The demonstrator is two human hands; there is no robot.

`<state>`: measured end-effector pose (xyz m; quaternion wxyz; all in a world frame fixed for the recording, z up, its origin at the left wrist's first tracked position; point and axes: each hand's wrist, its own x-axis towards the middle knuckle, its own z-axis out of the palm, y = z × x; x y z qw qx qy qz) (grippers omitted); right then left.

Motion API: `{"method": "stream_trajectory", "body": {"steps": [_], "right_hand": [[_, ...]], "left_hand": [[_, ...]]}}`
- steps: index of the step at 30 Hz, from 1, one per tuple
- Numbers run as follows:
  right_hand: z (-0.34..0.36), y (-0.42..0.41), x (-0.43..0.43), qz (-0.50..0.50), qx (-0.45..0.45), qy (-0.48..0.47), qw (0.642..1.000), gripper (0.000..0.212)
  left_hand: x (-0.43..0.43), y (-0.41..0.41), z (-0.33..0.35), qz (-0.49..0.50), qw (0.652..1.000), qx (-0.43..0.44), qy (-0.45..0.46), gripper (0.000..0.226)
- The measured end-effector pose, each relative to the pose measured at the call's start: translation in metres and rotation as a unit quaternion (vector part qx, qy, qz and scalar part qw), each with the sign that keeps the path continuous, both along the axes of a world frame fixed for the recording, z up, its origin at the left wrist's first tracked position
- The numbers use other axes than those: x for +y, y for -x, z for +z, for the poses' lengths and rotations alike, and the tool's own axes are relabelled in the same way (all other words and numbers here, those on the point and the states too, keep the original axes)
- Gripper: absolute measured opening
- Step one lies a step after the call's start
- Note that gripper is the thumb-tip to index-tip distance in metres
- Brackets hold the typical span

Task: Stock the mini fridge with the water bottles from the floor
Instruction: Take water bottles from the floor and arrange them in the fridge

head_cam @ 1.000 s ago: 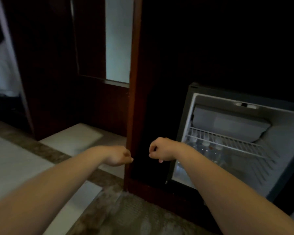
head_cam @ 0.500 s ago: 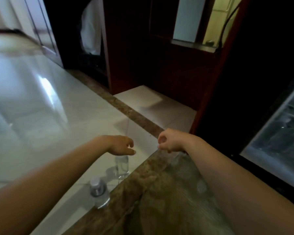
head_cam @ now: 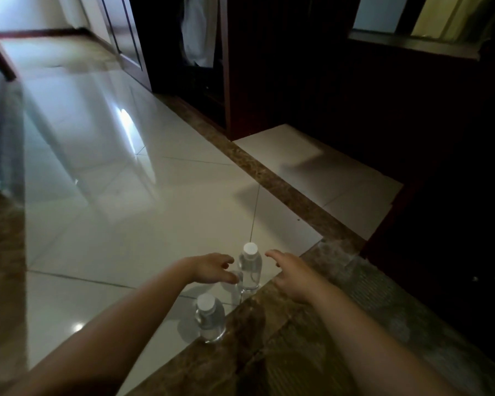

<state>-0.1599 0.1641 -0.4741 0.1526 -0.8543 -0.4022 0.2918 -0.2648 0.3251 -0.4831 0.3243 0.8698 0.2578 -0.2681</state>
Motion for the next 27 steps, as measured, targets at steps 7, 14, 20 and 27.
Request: {"method": "stream_trajectory", "body": {"steps": [7,14,20,27], "right_hand": [[-0.011,-0.017,0.029,0.082,-0.065,0.001,0.995,0.069],[-0.032,-0.012,0.048,0.088,-0.07,-0.009,0.994,0.059],[-0.032,-0.022,0.043,0.084,-0.072,0.043,0.993,0.035],[-0.011,-0.033,0.02,0.01,-0.034,0.015,0.999,0.029]], "left_hand": [[0.007,-0.032,-0.027,0.015,1.0,0.013,0.017,0.068],[0.022,-0.038,-0.033,-0.019,0.996,0.058,0.068,0.075],[0.015,-0.052,-0.036,-0.047,0.994,0.041,0.092,0.08],[-0.012,-0.071,-0.027,-0.099,0.992,0.009,0.081,0.067]]}}
